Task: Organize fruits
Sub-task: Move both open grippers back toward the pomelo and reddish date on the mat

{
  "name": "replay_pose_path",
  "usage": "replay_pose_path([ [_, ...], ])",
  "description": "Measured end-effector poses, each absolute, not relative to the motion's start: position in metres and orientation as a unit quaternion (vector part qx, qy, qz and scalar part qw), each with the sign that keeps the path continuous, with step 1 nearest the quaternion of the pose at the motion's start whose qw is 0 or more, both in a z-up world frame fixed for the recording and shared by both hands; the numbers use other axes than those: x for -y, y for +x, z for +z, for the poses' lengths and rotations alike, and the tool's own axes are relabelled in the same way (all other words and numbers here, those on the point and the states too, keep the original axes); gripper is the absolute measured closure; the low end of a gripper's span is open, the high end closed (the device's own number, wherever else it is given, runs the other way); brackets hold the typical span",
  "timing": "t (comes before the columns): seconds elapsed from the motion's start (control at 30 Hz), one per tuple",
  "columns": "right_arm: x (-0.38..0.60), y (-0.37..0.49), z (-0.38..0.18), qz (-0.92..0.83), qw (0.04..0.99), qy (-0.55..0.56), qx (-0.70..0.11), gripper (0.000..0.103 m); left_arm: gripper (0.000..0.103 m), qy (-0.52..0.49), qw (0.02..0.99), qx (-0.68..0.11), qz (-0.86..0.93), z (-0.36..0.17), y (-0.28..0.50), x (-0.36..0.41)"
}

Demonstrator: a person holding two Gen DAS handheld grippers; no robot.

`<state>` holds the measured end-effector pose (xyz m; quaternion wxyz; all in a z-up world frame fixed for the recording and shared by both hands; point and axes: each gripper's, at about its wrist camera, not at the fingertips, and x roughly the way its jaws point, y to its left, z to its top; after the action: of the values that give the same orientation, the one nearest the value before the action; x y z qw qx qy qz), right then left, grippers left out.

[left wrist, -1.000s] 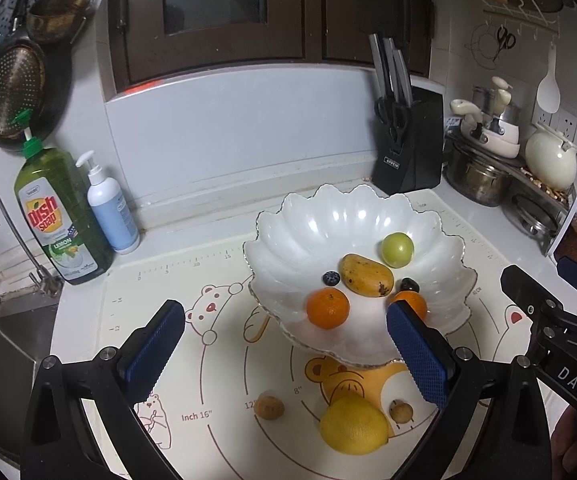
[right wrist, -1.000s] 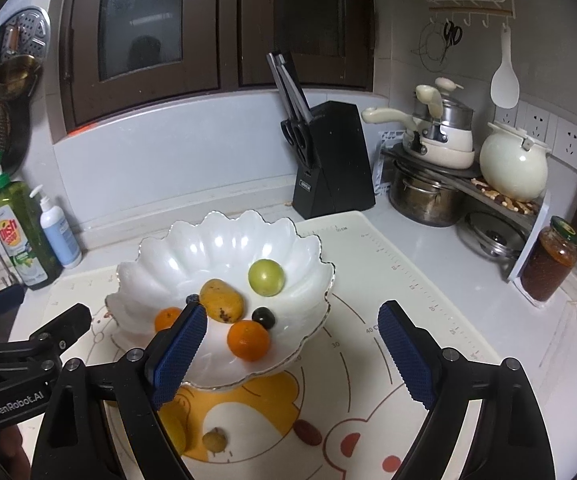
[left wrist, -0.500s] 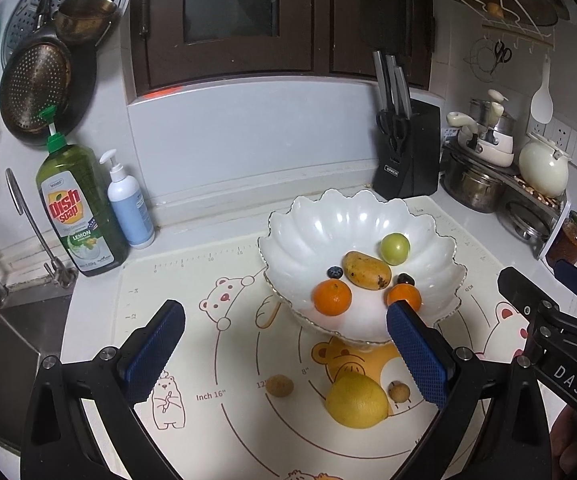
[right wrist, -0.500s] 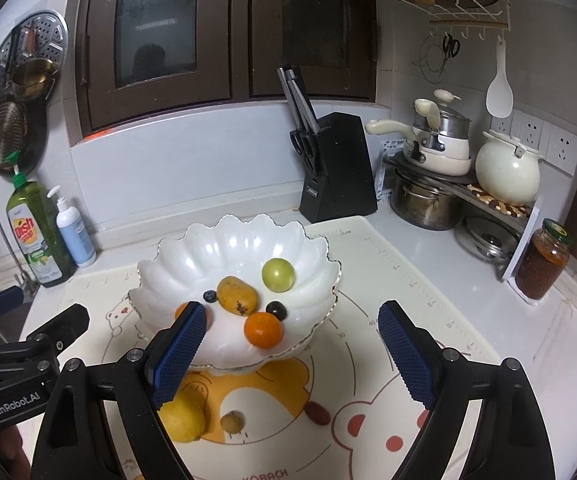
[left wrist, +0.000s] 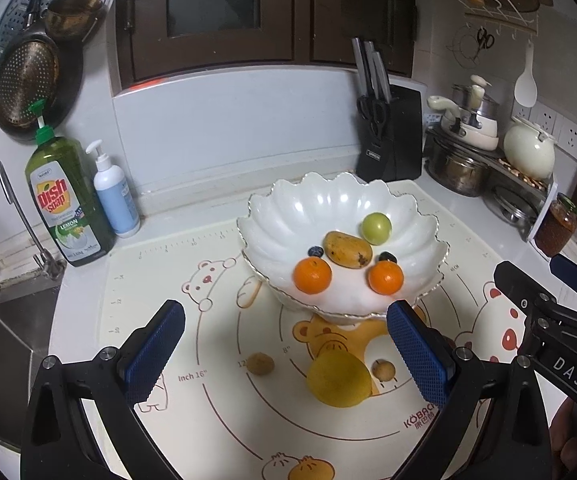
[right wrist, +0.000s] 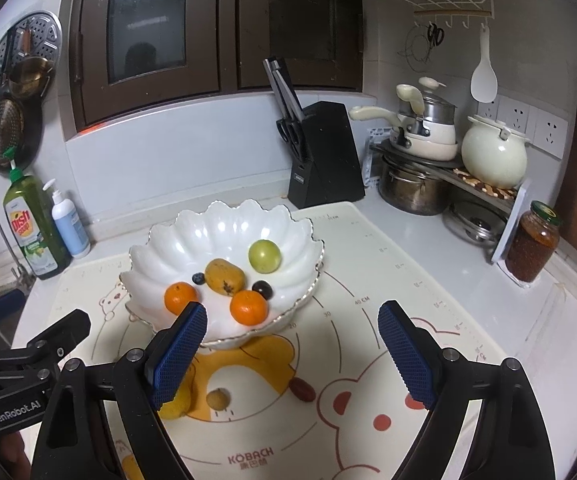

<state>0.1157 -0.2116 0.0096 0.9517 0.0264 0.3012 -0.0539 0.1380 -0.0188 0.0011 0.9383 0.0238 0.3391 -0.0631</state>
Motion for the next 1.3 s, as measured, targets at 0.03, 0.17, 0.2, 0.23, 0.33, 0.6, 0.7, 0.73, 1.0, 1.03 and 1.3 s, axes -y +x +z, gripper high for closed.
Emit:
replay_pose_path([
  [0.03, 0.213, 0.115, 0.009, -0.054, 0.951, 0.026, -0.302, 0.015, 0.0, 0.024, 0.937, -0.341, -0.065, -0.001, 0.138, 0.02],
  [0.17, 0.217, 0.113, 0.003, -0.056, 0.95, 0.029, -0.307, 0.015, 0.0, 0.026, 0.936, -0.345, -0.071, -0.006, 0.136, 0.025],
  [0.2, 0.218, 0.112, 0.001, -0.057, 0.949, 0.029, -0.308, 0.015, 0.0, 0.027, 0.935, -0.346, -0.072, -0.008, 0.136, 0.026],
  [0.23, 0.219, 0.112, -0.001, -0.057, 0.949, 0.03, -0.31, 0.015, 0.0, 0.028, 0.934, -0.348, -0.073, -0.009, 0.136, 0.028],
  [0.33, 0.222, 0.111, -0.006, -0.06, 0.947, 0.03, -0.314, 0.015, 0.0, 0.031, 0.933, -0.351, -0.076, -0.015, 0.136, 0.031],
  [0.6, 0.226, 0.109, -0.02, -0.062, 0.944, 0.032, -0.323, 0.015, 0.0, 0.034, 0.928, -0.361, -0.086, -0.031, 0.135, 0.037],
  [0.7, 0.229, 0.108, -0.027, -0.063, 0.942, 0.036, -0.329, 0.015, 0.0, 0.038, 0.926, -0.364, -0.09, -0.037, 0.135, 0.04],
  [0.73, 0.229, 0.108, -0.029, -0.063, 0.941, 0.038, -0.331, 0.015, 0.0, 0.04, 0.926, -0.364, -0.09, -0.039, 0.135, 0.041],
  [1.0, 0.235, 0.106, -0.05, -0.067, 0.934, 0.045, -0.347, 0.015, 0.002, 0.05, 0.92, -0.375, -0.103, -0.058, 0.135, 0.048],
  [1.03, 0.235, 0.106, -0.051, -0.067, 0.934, 0.046, -0.349, 0.015, 0.002, 0.05, 0.919, -0.378, -0.104, -0.061, 0.136, 0.049],
  [1.3, 0.239, 0.108, -0.066, -0.069, 0.929, 0.048, -0.361, 0.015, 0.006, 0.051, 0.91, -0.397, -0.11, -0.08, 0.139, 0.055],
])
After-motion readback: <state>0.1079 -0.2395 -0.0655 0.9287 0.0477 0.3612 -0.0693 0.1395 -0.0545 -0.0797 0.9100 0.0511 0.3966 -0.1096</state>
